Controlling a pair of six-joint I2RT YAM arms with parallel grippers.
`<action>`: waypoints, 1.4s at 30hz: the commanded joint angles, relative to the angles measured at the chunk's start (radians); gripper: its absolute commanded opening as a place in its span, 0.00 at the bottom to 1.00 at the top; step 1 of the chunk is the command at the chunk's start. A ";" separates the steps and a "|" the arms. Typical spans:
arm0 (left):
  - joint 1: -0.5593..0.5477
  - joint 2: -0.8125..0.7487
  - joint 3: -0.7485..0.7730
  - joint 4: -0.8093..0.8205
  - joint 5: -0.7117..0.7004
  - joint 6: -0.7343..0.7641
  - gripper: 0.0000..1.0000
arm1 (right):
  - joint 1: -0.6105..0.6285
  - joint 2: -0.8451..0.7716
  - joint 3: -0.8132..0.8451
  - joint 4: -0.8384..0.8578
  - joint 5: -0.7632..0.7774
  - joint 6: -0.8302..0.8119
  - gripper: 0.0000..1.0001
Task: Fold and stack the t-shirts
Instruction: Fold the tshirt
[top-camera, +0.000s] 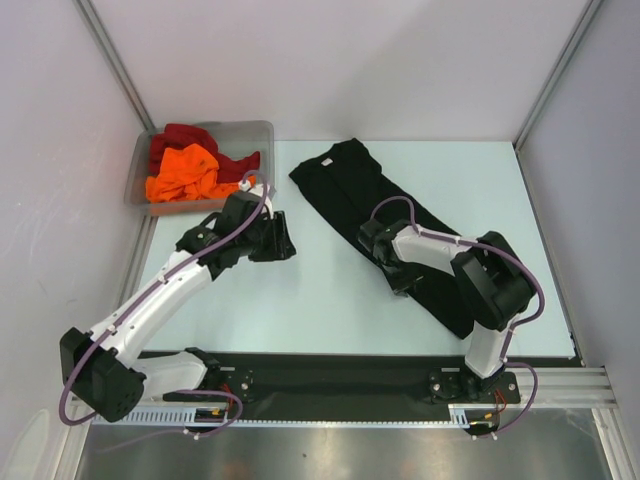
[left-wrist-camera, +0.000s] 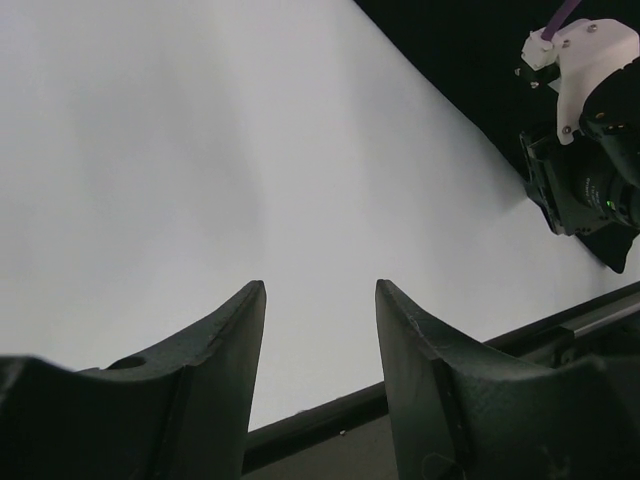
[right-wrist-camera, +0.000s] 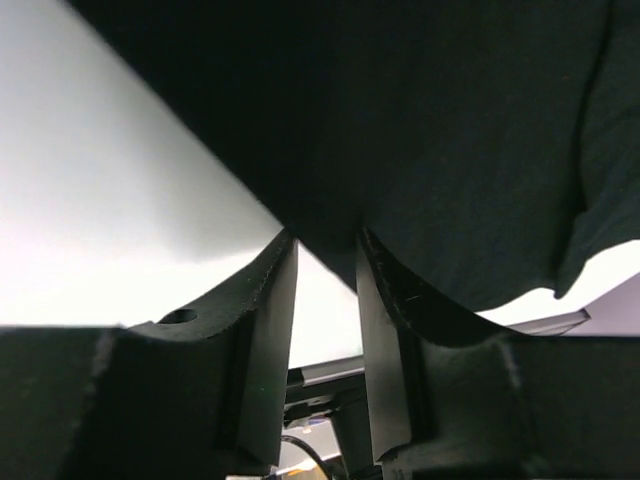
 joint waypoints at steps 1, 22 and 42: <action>0.022 -0.025 0.014 -0.005 -0.015 0.033 0.54 | -0.020 0.010 -0.011 0.030 0.038 -0.038 0.34; 0.148 0.058 0.062 0.032 -0.009 0.076 0.54 | 0.142 0.073 0.099 -0.040 -0.046 0.123 0.00; 0.327 0.012 0.045 0.054 0.123 0.159 0.55 | 0.332 0.225 0.486 -0.080 -0.372 0.461 0.25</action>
